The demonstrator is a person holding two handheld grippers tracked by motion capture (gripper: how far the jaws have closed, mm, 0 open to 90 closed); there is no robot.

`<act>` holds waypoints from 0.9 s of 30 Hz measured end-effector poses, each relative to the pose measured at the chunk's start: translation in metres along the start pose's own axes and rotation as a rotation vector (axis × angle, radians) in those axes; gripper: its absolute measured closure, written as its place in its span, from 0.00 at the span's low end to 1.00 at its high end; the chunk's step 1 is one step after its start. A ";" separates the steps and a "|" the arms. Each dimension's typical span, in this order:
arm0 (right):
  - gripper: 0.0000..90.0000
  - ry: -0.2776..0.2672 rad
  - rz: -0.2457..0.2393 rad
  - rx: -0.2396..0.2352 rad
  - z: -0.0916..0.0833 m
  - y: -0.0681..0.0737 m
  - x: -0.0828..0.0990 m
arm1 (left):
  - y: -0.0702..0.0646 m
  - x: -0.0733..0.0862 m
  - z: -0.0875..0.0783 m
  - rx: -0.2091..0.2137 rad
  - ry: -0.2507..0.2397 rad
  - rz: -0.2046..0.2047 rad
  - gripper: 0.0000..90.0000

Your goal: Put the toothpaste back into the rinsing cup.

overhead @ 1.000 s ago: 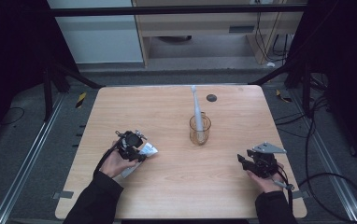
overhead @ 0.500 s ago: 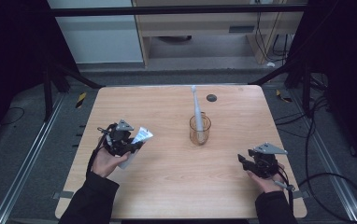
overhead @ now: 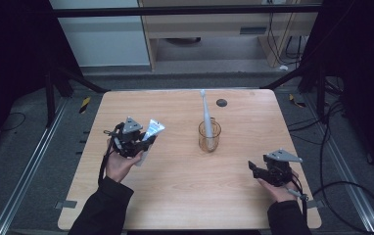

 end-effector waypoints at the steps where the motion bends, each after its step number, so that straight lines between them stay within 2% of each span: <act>1: 0.37 0.002 0.002 0.000 0.000 0.000 0.000 | -0.001 -0.004 0.001 -0.001 -0.016 -0.001 0.77; 4: 0.35 0.006 0.007 0.002 0.001 -0.001 0.001 | -0.007 -0.015 0.004 0.006 -0.053 -0.010 0.77; 11: 0.35 0.005 0.007 0.004 0.002 -0.001 0.002 | -0.024 -0.039 0.013 0.009 -0.139 -0.002 0.77; 18: 0.35 0.006 0.012 -0.002 0.002 -0.001 0.002 | -0.043 -0.062 0.024 0.027 -0.201 0.005 0.77; 27: 0.34 0.002 0.011 -0.002 0.003 -0.002 0.002 | -0.061 -0.085 0.040 0.063 -0.274 -0.019 0.77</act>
Point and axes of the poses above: each handheld gripper's, and its own axes: z roughly forward along the jaws, x roughly out of its underside, y roughly to its left, the point moved 9 cm from there along z, roughly forward along the jaws, and after that the axes turned 1 degree about -x, right-handed, at the moved point
